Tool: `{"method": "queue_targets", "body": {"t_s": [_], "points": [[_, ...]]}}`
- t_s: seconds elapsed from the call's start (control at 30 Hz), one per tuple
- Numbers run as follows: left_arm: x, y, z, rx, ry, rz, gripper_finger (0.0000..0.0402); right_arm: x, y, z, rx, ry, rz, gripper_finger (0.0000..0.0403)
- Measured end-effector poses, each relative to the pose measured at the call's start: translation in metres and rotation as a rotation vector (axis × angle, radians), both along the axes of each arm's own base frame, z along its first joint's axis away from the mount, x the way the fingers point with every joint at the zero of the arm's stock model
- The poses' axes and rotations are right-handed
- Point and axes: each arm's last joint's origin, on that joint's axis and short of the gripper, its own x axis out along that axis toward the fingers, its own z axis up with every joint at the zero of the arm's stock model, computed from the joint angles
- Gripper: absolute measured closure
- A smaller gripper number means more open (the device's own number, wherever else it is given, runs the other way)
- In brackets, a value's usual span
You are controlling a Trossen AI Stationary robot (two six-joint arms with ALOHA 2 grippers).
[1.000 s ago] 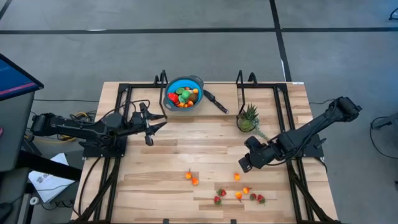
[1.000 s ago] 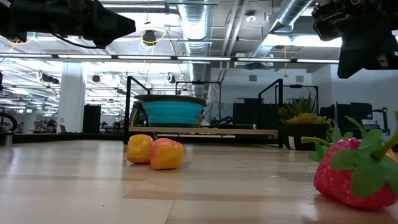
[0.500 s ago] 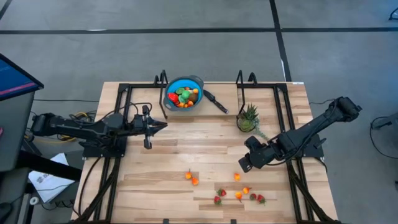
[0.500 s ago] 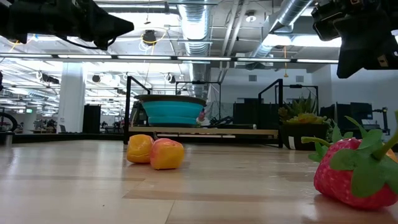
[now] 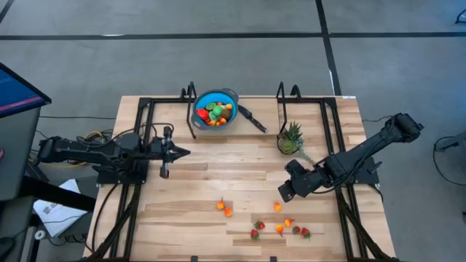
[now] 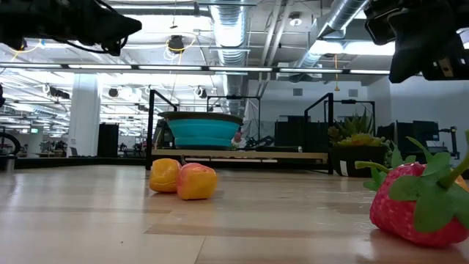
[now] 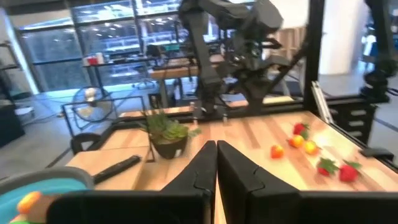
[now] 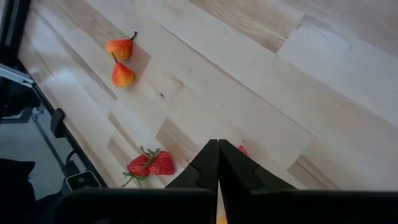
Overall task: Pick & Place Fruit
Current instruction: Put the pear into the basket
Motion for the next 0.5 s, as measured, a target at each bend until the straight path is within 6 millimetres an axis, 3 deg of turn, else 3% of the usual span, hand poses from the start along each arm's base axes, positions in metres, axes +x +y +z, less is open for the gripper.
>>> {"method": "queue_targets", "body": {"t_s": [0.2,0.33,0.5], "points": [[0.0,0.0,-0.012,0.0,0.038,-0.002,0.0398,0.0,0.003,0.001,0.002,-0.018,0.02,0.0403],[-0.003,0.0,-0.027,-0.007,-0.048,-0.003,0.0398,0.001,0.004,0.001,-0.033,-0.037,0.05,0.0403],[-0.01,0.0,-0.032,-0.01,-0.13,-0.003,0.0398,0.005,0.007,0.002,-0.039,-0.075,0.073,0.0403]]}}
